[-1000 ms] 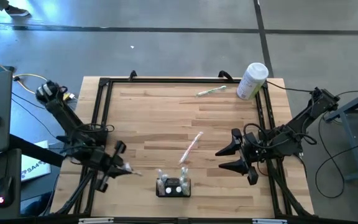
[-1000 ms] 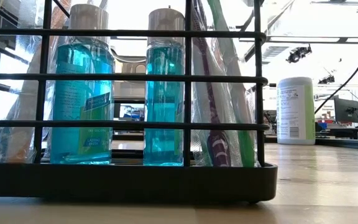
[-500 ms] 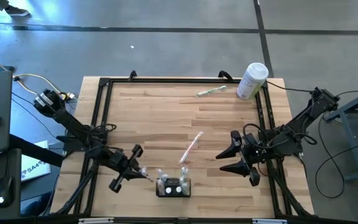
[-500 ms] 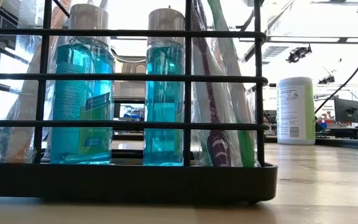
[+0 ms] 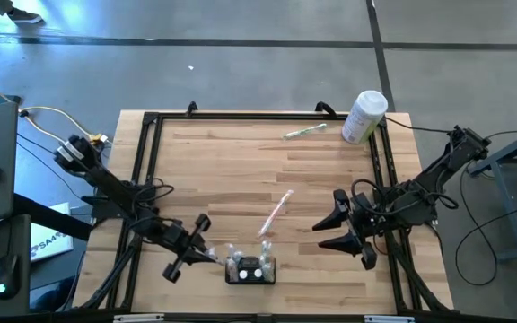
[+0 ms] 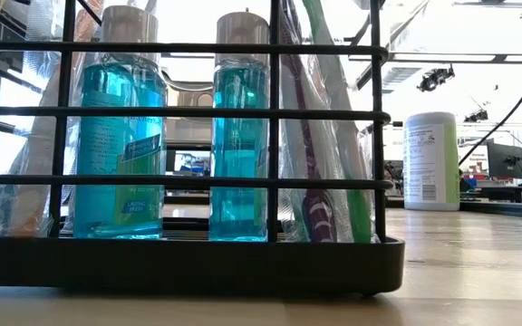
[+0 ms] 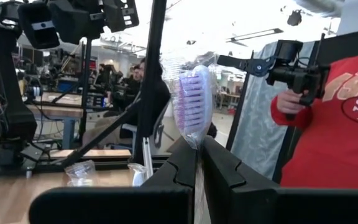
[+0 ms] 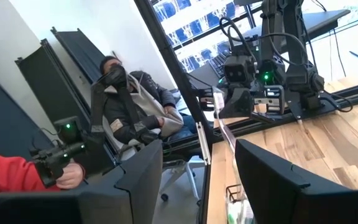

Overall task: Pick & Place toothbrushing station
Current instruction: Put the purple toothbrush into the black wire organizer

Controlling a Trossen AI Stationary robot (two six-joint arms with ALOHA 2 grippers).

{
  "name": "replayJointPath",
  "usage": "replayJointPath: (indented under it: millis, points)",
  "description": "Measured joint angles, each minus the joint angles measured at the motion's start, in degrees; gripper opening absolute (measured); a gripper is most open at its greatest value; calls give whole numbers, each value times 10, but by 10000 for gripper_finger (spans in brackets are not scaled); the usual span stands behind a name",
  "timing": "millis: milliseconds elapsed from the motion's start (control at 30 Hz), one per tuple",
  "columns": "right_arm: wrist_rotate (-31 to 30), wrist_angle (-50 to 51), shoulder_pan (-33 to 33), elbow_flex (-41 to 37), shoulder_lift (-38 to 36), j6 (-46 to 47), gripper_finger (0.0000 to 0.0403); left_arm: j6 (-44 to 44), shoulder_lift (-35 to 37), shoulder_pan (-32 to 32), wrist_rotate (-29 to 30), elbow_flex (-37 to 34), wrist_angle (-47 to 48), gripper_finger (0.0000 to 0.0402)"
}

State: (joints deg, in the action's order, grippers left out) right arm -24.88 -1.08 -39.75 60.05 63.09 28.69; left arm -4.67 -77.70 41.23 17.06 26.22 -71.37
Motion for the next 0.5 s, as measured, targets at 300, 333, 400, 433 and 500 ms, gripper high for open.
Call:
replayJointPath:
  millis: [300,333,400,433,500]
  points:
    - [0,0,0,0,0,0,195,-15,-40,-21,2,0,-26,3]
    - [0,0,0,0,0,0,195,-17,-43,-26,0,0,-27,3]
    - [0,0,0,0,0,0,195,-29,-50,-37,-9,0,-28,3]
    - [0,0,0,0,0,0,195,-32,-52,-41,-15,0,-26,3]
    - [0,0,0,0,0,0,195,-40,-55,-46,-27,0,-28,3]
